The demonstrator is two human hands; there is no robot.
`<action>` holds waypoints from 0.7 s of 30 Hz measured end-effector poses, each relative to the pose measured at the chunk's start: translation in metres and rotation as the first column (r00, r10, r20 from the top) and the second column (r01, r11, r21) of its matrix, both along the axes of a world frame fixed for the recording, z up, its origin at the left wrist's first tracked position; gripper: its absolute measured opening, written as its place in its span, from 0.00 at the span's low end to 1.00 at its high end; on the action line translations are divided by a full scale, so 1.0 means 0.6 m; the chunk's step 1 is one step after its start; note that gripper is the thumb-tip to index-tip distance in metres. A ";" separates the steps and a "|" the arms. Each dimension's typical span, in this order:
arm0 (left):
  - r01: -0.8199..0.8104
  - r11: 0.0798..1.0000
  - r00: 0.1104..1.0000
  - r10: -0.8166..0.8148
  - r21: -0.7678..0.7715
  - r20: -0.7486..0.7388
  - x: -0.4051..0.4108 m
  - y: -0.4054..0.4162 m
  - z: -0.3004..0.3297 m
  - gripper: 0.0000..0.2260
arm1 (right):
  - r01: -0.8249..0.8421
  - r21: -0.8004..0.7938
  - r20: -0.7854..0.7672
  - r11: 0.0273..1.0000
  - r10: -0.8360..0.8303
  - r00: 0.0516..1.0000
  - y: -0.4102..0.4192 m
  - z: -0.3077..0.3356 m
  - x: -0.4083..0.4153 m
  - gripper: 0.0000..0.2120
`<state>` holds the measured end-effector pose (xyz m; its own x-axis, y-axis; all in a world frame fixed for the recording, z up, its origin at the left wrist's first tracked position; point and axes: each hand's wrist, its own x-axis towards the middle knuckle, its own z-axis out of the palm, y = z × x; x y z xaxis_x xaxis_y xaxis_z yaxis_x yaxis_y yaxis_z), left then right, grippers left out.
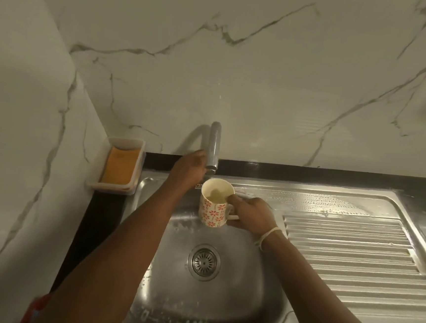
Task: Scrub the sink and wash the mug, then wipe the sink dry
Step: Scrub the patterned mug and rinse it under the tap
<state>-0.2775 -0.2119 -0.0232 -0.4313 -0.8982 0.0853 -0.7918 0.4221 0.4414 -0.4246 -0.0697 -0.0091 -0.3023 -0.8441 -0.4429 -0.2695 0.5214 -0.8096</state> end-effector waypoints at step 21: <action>-0.054 0.978 0.974 0.008 0.201 0.225 0.011 -0.038 -0.035 0.10 | 0.282 -0.142 0.168 0.949 -0.257 0.952 -0.022 -0.034 0.055 0.07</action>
<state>-0.2707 -0.2347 -0.0445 -0.3903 -0.8995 -0.1962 -0.8908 0.3151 0.3273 -0.3913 -0.0828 -0.0297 -0.4709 -0.8039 -0.3634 -0.0097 0.4166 -0.9090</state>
